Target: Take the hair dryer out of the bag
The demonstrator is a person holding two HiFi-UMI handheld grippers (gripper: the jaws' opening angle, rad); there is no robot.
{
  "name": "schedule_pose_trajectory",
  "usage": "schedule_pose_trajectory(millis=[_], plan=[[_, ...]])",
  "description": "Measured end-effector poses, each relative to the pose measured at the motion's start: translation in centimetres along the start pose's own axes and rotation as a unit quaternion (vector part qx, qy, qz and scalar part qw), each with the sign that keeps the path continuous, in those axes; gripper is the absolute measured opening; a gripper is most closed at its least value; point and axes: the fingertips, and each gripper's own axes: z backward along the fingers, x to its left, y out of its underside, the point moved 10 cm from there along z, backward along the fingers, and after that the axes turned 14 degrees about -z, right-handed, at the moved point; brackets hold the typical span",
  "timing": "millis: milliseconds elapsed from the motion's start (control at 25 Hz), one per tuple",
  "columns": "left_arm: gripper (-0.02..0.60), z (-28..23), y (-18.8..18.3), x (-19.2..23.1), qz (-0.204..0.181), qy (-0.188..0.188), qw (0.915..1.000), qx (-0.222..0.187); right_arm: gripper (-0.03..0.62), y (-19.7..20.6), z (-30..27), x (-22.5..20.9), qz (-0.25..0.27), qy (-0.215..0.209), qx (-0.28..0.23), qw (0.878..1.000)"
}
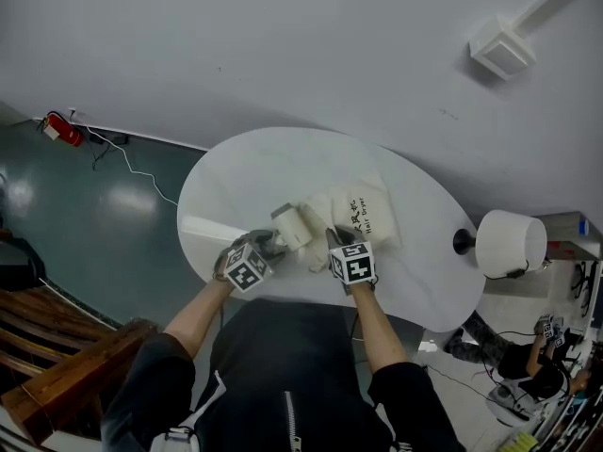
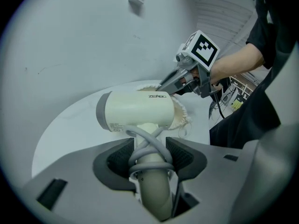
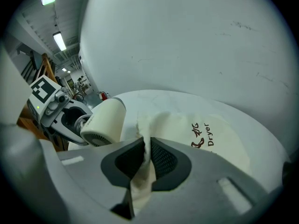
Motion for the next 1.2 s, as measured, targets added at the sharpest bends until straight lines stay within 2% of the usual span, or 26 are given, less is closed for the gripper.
schedule_pose_trajectory(millis=[440,560,720,880,1000,1200], plan=[[0.216,2.7,1.8,0.2,0.067,-0.031,0.9970,-0.021,0.036,1.5,-2.9,0.4,0.016,0.015,0.034,0.999],[0.216,3.2,2.1,0.0,0.076,-0.037,0.9961,-0.024,0.093,1.9,-3.8,0.6,0.017,0.013,0.048,0.999],[0.216,3.7,2.5,-0.1,0.094,-0.046,0.9939,-0.036,0.129,2.7,-5.0,0.7,0.021,0.011,0.079,0.997],[0.216,4.7,2.1,-0.4,0.107,-0.048,0.9919,-0.051,0.135,3.8,-5.9,0.6,0.009,0.002,0.104,0.995],[0.216,5.0,1.7,-0.5,0.112,-0.052,0.9906,-0.058,0.135,4.4,-6.0,0.2,0.015,0.012,0.114,0.993],[0.216,5.6,1.6,-0.8,0.115,-0.056,0.9896,-0.065,0.135,4.9,-5.9,0.2,0.015,0.007,0.101,0.995]])
